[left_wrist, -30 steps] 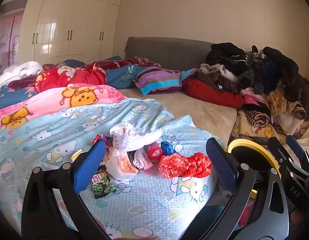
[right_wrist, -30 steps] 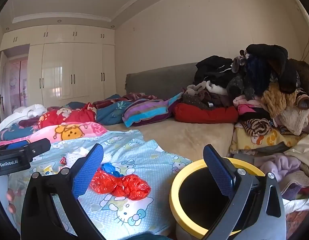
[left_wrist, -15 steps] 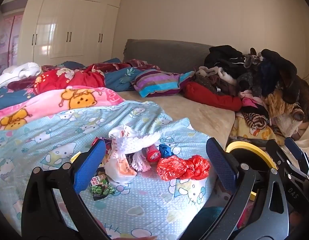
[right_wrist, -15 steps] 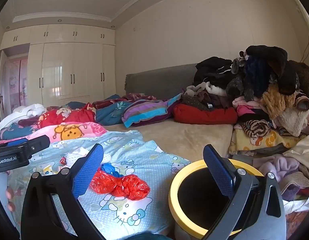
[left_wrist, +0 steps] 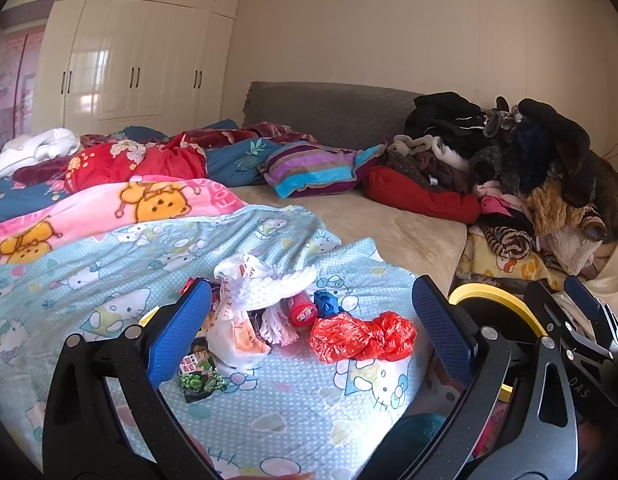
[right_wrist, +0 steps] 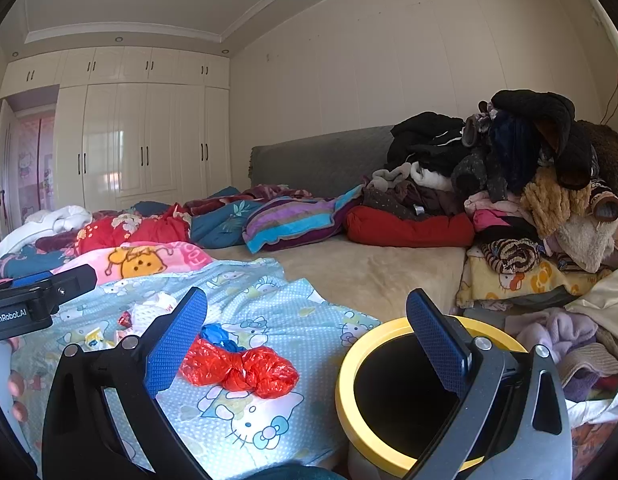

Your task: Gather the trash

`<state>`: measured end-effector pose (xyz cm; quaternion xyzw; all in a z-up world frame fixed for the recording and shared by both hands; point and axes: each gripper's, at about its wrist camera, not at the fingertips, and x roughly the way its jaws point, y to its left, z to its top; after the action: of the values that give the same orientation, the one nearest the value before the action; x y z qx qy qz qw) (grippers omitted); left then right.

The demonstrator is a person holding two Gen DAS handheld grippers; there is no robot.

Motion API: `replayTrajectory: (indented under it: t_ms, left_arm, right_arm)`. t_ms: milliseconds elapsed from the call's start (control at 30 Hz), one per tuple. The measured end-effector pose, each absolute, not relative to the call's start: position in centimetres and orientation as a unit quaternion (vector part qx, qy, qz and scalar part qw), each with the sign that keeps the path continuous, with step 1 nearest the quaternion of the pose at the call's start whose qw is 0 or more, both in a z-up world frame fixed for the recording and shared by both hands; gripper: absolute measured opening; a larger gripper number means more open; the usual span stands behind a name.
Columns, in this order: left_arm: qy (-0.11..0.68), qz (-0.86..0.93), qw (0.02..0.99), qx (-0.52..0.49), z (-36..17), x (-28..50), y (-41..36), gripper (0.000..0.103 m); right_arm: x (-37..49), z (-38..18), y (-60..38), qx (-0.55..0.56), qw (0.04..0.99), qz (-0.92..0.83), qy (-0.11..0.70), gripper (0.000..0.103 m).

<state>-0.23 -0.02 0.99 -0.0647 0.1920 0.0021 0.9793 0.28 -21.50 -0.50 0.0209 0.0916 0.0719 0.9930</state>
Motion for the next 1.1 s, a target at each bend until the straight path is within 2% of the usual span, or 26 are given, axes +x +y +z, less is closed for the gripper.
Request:
replayTrajectory:
  t_ms: [1100]
  left_arm:
    - [0.190,0.000,0.980,-0.063,0.80,-0.45,-0.29,0.092]
  right_arm:
    - [0.29,-1.41,-21.38,0.021,0.992,0.072,0.099,0.097]
